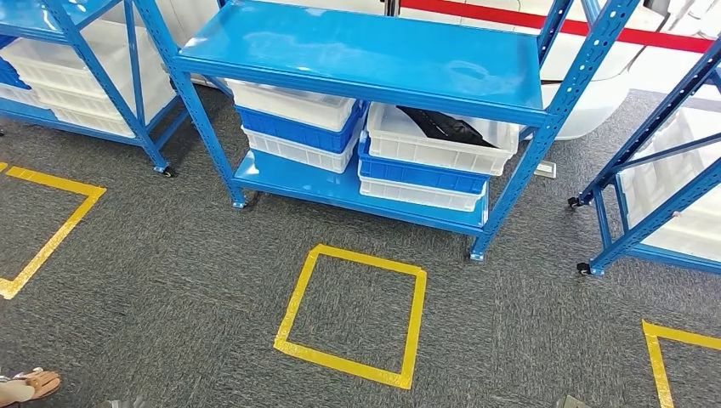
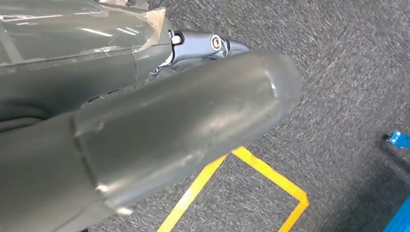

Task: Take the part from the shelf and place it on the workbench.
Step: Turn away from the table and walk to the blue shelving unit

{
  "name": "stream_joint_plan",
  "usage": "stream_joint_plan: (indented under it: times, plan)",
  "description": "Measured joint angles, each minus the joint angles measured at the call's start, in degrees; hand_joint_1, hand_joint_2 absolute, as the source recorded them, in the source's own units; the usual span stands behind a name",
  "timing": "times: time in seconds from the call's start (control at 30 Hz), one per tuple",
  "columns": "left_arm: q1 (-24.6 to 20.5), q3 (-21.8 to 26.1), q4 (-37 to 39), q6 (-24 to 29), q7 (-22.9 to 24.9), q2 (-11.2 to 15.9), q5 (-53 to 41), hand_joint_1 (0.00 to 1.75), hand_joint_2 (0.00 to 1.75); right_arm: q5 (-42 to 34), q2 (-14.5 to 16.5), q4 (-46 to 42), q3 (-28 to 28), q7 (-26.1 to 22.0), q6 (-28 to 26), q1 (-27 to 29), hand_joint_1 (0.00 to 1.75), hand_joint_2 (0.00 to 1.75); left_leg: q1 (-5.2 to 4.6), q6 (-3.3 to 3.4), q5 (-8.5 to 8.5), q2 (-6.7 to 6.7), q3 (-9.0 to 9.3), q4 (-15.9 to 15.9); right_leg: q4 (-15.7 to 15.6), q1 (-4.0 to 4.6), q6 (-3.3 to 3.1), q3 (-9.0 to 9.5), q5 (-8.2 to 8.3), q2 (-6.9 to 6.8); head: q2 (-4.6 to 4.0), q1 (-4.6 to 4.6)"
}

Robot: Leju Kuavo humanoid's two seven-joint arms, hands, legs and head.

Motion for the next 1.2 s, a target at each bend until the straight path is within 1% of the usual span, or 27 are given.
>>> stream_joint_plan:
  times: [0.03,0.07,0.13,0.17,0.2,0.23,0.3,0.37,0.4,0.47,0.5,0.53,0.57,0.6,0.63,0.67,0.7,0.73,0.83,0.9,0.93,1.0,1.03,1.07,1.1,1.17,1.2]
  plan:
    - [0.1,0.0,0.0,0.0,0.0,0.0,0.2,0.0,0.0,0.2,0.0,0.0,0.0,0.0,0.0,0.1,0.0,0.0,-0.04,0.03,-0.33,-0.05,0.34,0.0,1.6,-0.02,0.31,-1.51,0.15,0.0,0.0,-0.01]
    - [0.2,0.0,0.0,0.0,0.0,0.0,0.4,0.0,0.0,0.3,0.0,0.0,0.0,0.0,0.0,0.2,0.0,0.0,-0.04,-0.05,-0.7,-0.11,0.75,0.1,0.9,-0.07,0.83,-1.81,1.24,-0.01,0.0,0.02]
    - [0.4,0.0,0.0,0.0,0.0,-0.1,0.6,0.0,0.0,0.6,-0.1,0.0,0.0,0.1,0.0,0.2,0.0,0.0,-0.02,-0.43,-1.65,-0.17,1.77,0.3,-6.1,-0.32,2.05,0.63,5.45,-0.2,0.0,0.03]
    - [0.4,0.0,0.0,0.0,0.0,-0.1,0.7,0.0,0.0,0.7,-0.1,0.0,0.0,0.1,0.0,0.1,0.0,0.0,-0.15,-0.75,-2.27,-0.18,2.14,0.5,-9.7,-0.36,2.24,2.26,7.14,-0.31,0.0,0.08]
    - [0.4,-0.1,0.0,0.1,0.0,-0.1,0.7,0.0,0.0,0.8,-0.1,0.0,0.0,0.1,0.0,0.0,0.0,0.0,-0.28,-1.05,-2.83,-0.17,2.39,0.8,-12.3,-0.4,1.98,3.49,8.18,-0.38,0.0,0.04]
    - [0.3,-0.1,0.0,0.1,0.0,-0.1,0.8,0.0,0.0,0.8,-0.1,0.0,0.0,0.1,0.0,0.0,0.0,0.0,-0.39,-1.3,-3.27,-0.16,2.49,0.9,-13.6,-0.33,1.46,4.13,8.47,-0.39,0.0,0.03]
    - [0.1,-0.3,0.0,0.2,0.0,-0.1,1.0,0.0,0.0,0.8,-0.1,0.0,-0.1,0.1,0.0,-0.1,0.0,0.0,-0.31,-1.68,-3.77,-0.13,2.58,1.1,-13.7,-0.21,0.27,4.4,8.13,-0.24,0.0,-0.05]
    - [0.0,-0.4,0.0,0.3,0.0,-0.1,1.1,0.0,0.0,0.9,-0.1,0.0,-0.1,0.1,0.0,-0.1,0.0,0.0,0.04,-2.29,-4.65,-0.12,2.23,2.4,-13.8,-0.37,-0.47,4.81,7.79,-0.12,0.0,-0.11]
    - [-0.1,-0.5,0.0,0.4,0.0,-0.2,1.1,0.0,0.0,0.9,-0.1,0.0,-0.1,0.1,0.0,-0.2,0.0,0.0,0.22,-2.69,-5.69,-0.12,1.22,4.6,-13.9,-0.53,-0.88,5.14,7.58,-0.08,0.0,-0.17]
    - [-0.1,-0.5,0.0,0.5,0.0,-0.2,1.2,0.0,0.0,1.0,-0.2,0.0,-0.2,0.1,0.0,-0.2,0.0,0.0,0.59,-3.43,-8.27,-0.11,-2.83,11.7,-13.9,-0.5,-1.59,5.75,7.04,-0.08,0.0,-0.31]
    - [0.0,-0.5,0.0,0.5,0.0,-0.2,1.3,0.0,0.0,1.0,-0.2,0.0,-0.2,0.1,0.0,-0.2,0.0,0.0,0.79,-3.66,-9.11,-0.11,-5.23,15.2,-13.9,-0.46,-1.78,6.02,6.78,-0.06,0.0,-0.28]
    - [0.1,-0.5,0.0,0.6,0.0,-0.2,1.3,0.0,0.0,1.0,-0.2,0.0,-0.3,0.1,0.0,-0.2,0.0,0.0,0.94,-3.77,-8.98,-0.11,-7.07,17.2,-13.9,-0.42,-1.86,6.33,6.49,-0.01,0.0,-0.29]
    - [0.1,-0.5,0.0,0.6,0.0,-0.2,1.4,0.0,0.0,1.0,-0.2,0.0,-0.3,0.1,0.0,-0.1,0.0,0.0,1.05,-3.75,-7.76,-0.1,-7.96,17.2,-13.9,-0.41,-1.85,6.7,6.19,0.07,0.0,-0.29]
    - [0.2,-0.5,0.0,0.6,0.0,-0.2,1.4,0.0,0.0,1.0,-0.2,0.0,-0.3,0.0,0.0,-0.1,0.0,0.0,1.11,-3.62,-5.53,-0.1,-7.74,15.1,-13.9,-0.41,-1.73,7.17,5.87,0.16,0.0,-0.29]
    - [0.1,-0.5,0.0,0.7,0.0,-0.2,1.5,0.0,0.0,1.1,-0.2,0.0,-0.3,0.0,0.0,-0.1,0.0,0.0,1.11,-3.36,-2.74,-0.1,-6.57,11.4,-13.9,-0.42,-1.6,7.65,5.53,0.26,0.0,-0.31]
    - [0.1,-0.5,0.0,0.7,0.0,-0.2,1.5,0.0,0.0,1.1,-0.1,0.0,-0.3,0.0,0.0,-0.1,0.0,0.0,1.02,-3.09,-0.72,-0.11,-5.15,7.7,-14.0,-0.38,-1.42,7.99,5.2,0.33,0.0,-0.28]
    - [0.1,-0.5,0.0,0.7,0.0,-0.2,1.5,0.0,0.0,1.1,-0.1,0.0,-0.3,0.0,0.0,-0.2,0.0,0.0,0.85,-2.79,0.48,-0.12,-3.98,4.8,-14.0,-0.26,-1.16,8.26,4.9,0.39,0.0,-0.27]
    - [0.0,-0.5,0.0,0.7,0.0,-0.2,1.6,0.0,0.0,1.2,0.0,0.0,-0.4,0.0,0.0,-0.2,0.0,0.0,0.65,-2.5,0.82,-0.13,-3.3,3.1,-14.1,-0.17,-0.89,8.37,4.66,0.41,0.0,-0.25]
    - [0.0,-0.5,0.0,0.8,0.0,-0.3,1.8,0.0,0.0,1.3,0.0,0.0,-0.4,-0.1,0.0,-0.2,0.0,0.0,0.28,-1.48,0.29,-0.17,-2.56,1.9,-14.7,0.05,0.09,8.62,4.21,0.33,0.0,-0.21]
    - [0.0,-0.7,0.0,0.8,0.0,-0.4,2.1,0.0,0.0,1.3,0.0,-0.1,-0.5,-0.2,-0.1,-0.2,0.0,0.0,0.38,-0.72,0.45,-0.12,-1.28,0.7,-12.6,0.25,0.33,7.99,3.15,0.05,0.0,-0.16]
    - [-0.1,-0.8,0.0,0.8,-0.1,-0.4,2.3,0.0,0.0,1.3,0.0,-0.1,-0.7,-0.3,-0.1,-0.2,0.0,0.0,0.46,-0.36,0.44,-0.08,-0.68,0.2,-9.7,0.31,0.17,6.59,2.08,-0.09,0.0,-0.1]
    - [-0.2,-1.2,0.0,0.8,-0.1,-0.5,2.3,0.0,0.0,1.3,-0.1,-0.1,-1.0,-0.4,-0.1,0.1,0.0,0.0,0.29,0.19,-0.04,-0.06,-0.03,0.0,-1.8,0.21,-0.18,1.84,-0.37,-0.15,0.0,-0.05]
    - [-0.2,-1.4,0.0,0.8,-0.1,-0.5,2.3,0.0,0.0,1.3,-0.1,-0.1,-1.1,-0.4,-0.1,0.4,0.0,0.0,0.23,0.3,-0.37,-0.14,0.29,0.0,0.9,0.19,-0.05,-0.21,-0.81,-0.15,0.0,-0.04]
    - [-0.1,-1.5,0.0,0.8,0.0,-0.5,2.3,0.0,0.0,1.3,-0.1,-0.1,-1.2,-0.4,-0.1,0.7,0.0,0.0,0.18,0.32,-0.74,-0.24,0.7,0.1,1.8,0.17,0.31,-1.35,-0.36,-0.15,0.0,-0.04]
    - [-0.1,-1.5,0.0,0.8,0.0,-0.5,2.3,0.0,0.0,1.3,-0.1,-0.1,-1.3,-0.4,-0.1,1.0,0.0,0.0,0.16,0.24,-1.14,-0.34,1.2,0.1,0.3,0.16,0.85,-1.31,1.11,-0.16,0.0,-0.03]
    - [-0.1,-1.6,0.0,0.8,0.0,-0.5,2.3,0.0,0.0,1.3,-0.1,-0.1,-1.4,-0.5,0.0,1.1,0.0,0.0,0.02,-0.12,-2.09,-0.43,2.26,0.2,-7.6,0.15,1.8,1.32,5.54,-0.27,0.0,0.05]
    - [-0.1,-1.7,0.0,0.7,0.0,-0.5,2.3,0.0,0.0,1.3,-0.1,-0.1,-1.4,-0.5,0.0,1.1,0.0,0.0,-0.17,-0.37,-2.7,-0.44,2.67,0.3,-11.2,0.18,1.81,2.79,7.31,-0.33,0.0,0.11]
